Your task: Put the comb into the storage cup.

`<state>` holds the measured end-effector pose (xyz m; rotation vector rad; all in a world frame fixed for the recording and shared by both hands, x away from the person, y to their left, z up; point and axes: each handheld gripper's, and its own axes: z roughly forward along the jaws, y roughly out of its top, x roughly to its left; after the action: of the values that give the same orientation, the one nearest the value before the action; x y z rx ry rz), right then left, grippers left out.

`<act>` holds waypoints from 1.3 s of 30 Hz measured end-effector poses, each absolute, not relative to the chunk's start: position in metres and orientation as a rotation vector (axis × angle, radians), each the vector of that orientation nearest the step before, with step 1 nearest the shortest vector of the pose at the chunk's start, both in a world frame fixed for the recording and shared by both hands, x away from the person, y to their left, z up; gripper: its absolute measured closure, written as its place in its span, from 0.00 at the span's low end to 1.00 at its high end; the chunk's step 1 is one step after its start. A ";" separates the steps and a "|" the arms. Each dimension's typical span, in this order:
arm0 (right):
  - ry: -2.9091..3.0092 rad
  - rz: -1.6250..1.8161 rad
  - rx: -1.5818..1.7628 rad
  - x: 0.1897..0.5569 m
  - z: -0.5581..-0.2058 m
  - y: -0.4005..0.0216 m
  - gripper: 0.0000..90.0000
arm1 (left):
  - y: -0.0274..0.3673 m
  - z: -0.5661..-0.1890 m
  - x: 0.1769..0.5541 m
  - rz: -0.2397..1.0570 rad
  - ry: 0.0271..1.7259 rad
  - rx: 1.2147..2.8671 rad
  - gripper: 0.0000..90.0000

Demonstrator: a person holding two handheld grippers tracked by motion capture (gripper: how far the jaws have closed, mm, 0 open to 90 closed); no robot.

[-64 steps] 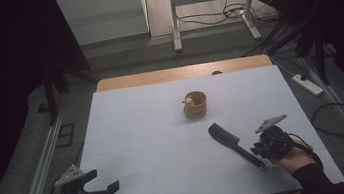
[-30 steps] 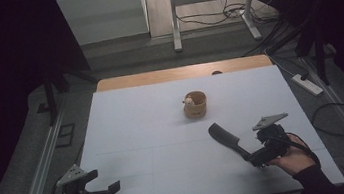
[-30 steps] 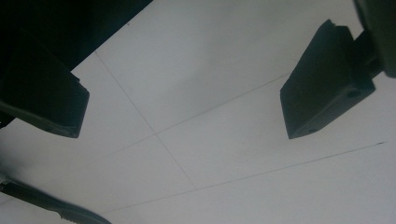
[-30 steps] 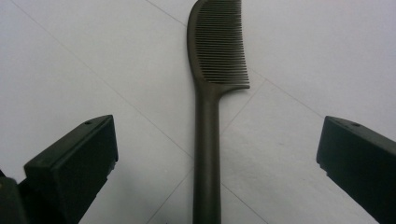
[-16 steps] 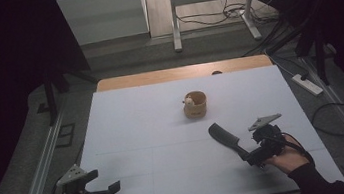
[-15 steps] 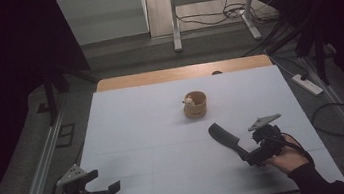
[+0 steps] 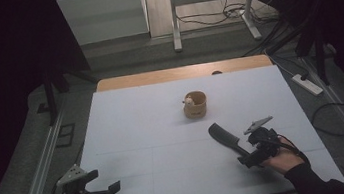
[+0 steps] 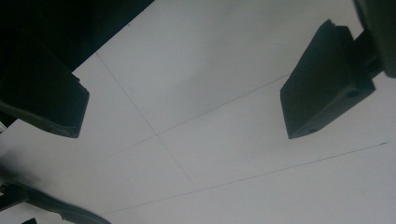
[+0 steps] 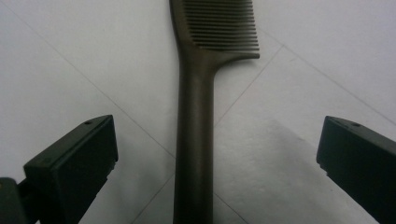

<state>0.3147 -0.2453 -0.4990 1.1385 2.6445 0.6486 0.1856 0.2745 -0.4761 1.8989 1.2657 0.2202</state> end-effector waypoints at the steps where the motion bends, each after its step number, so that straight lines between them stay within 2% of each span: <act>1: 2.650 0.641 1.136 0.315 -0.500 -0.245 0.00 | 0.275 -0.476 0.186 0.220 1.266 1.899 0.02; 11: 2.695 0.526 1.110 0.316 -0.513 -0.238 0.00 | 0.274 -0.476 0.186 0.220 1.266 1.900 0.02; 25: 2.711 0.451 1.139 0.318 -0.511 -0.233 0.02 | 0.274 -0.476 0.186 0.220 1.263 1.909 0.02; 32: 2.743 0.465 1.092 0.316 -0.502 -0.229 0.33 | 0.274 -0.476 0.186 0.221 1.262 1.914 0.02; 39: 2.745 0.503 1.083 0.317 -0.498 -0.233 0.74 | 0.273 -0.476 0.186 0.223 1.264 1.921 0.02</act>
<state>0.3172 -0.2331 -0.4976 1.0828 2.7448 0.5029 0.1863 0.2727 -0.4761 1.9213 1.2642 0.2229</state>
